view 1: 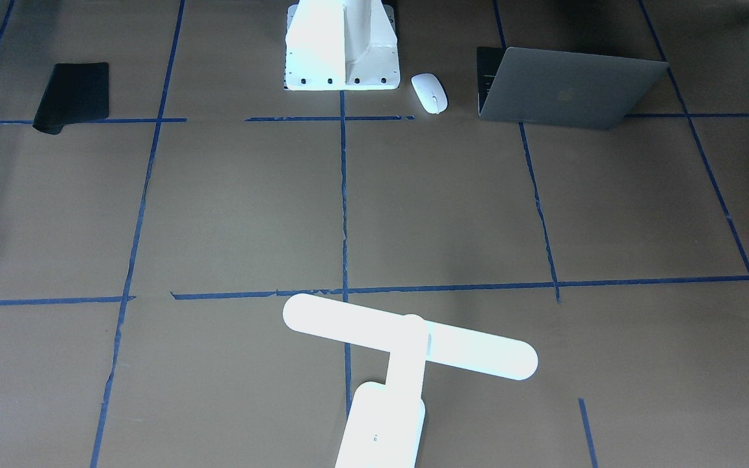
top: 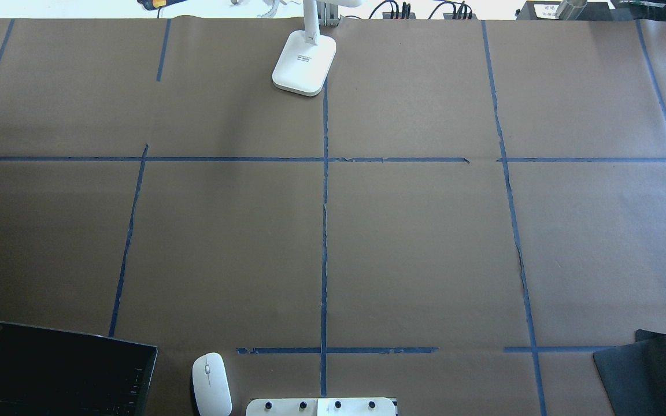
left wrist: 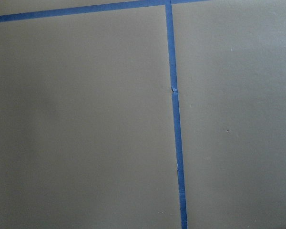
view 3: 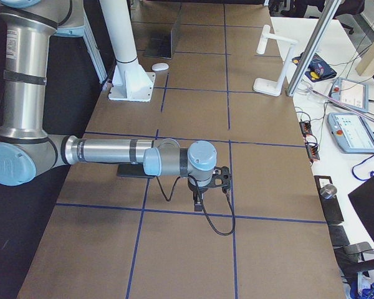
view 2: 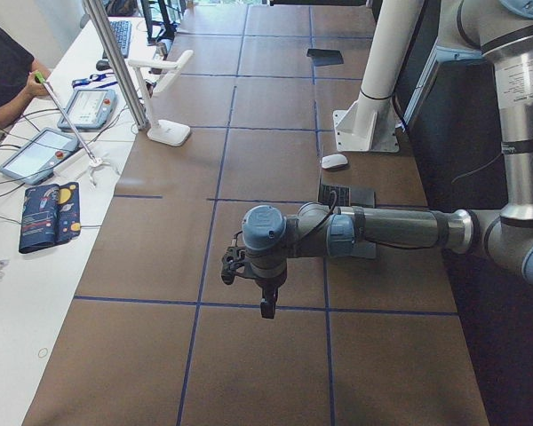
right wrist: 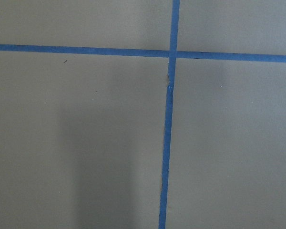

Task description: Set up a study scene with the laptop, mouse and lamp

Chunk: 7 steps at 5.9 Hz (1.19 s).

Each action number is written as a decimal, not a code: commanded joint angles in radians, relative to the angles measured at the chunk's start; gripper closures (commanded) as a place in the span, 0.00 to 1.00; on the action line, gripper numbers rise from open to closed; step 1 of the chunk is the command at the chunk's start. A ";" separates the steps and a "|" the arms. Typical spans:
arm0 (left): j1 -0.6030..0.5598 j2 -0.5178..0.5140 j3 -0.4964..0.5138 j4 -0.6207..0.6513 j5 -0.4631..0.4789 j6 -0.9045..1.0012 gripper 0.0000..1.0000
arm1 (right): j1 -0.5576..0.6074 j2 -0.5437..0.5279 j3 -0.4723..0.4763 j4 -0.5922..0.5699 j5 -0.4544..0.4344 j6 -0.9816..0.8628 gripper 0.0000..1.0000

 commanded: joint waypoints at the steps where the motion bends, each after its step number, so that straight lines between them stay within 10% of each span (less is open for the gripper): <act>1: 0.001 0.009 -0.006 -0.015 0.003 0.009 0.00 | 0.000 0.000 0.001 0.002 0.003 0.000 0.00; 7: 0.041 0.000 -0.012 -0.015 0.000 0.000 0.00 | 0.000 -0.013 0.011 0.004 0.015 0.000 0.00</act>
